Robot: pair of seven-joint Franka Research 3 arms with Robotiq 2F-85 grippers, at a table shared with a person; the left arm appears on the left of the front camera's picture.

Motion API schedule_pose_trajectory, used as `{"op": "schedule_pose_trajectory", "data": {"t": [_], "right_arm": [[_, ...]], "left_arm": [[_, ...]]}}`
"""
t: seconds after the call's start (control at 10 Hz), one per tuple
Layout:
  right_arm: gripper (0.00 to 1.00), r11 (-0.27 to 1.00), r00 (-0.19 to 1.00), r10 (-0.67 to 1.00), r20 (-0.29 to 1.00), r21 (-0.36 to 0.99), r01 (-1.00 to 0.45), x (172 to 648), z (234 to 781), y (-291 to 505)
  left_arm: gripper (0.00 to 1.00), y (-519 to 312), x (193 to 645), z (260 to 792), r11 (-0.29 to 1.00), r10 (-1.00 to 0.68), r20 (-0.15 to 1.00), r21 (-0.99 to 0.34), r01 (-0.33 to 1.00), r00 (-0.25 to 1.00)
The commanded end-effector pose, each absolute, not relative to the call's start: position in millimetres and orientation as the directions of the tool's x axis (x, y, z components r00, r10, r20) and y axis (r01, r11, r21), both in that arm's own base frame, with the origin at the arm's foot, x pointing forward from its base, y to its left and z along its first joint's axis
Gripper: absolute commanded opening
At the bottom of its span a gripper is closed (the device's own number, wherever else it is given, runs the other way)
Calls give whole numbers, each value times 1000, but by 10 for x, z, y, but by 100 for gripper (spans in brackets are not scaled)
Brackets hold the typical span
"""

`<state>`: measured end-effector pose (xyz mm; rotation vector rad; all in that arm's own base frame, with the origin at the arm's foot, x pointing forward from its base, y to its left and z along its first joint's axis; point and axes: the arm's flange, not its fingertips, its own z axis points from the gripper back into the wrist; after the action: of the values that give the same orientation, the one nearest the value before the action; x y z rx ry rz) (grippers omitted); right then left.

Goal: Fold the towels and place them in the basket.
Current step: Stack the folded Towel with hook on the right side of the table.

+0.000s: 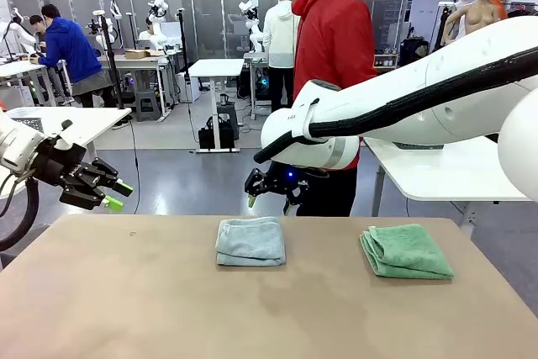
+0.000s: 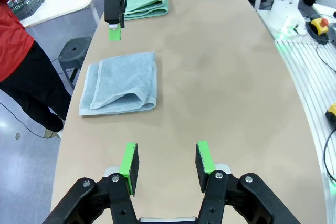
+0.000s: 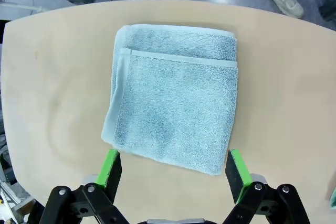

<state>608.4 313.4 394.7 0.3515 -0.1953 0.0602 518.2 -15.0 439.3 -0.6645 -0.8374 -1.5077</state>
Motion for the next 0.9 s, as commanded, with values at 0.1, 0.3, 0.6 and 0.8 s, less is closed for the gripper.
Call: {"op": "schedule_pose_trajectory", "data": {"t": [0.1,0.3,0.6,0.8], "right_arm": [[100,939,979,15,204,334,-84,6114,3947,3143],[100,937,979,25,200,336,-92,6085,3947,3133],[100,926,990,-51,129,377,-1,6205,3672,3099],[100,927,993,-85,87,372,47,6298,3460,3045]], "left_arm": [[57,-145,5178,4391,-23,-577,807,141,990,-128],[57,-145,5178,4391,-23,-577,807,141,990,-128],[57,-145,5178,4391,-23,-577,807,141,990,-128],[57,-145,5178,4391,-23,-577,807,141,990,-128]]}}
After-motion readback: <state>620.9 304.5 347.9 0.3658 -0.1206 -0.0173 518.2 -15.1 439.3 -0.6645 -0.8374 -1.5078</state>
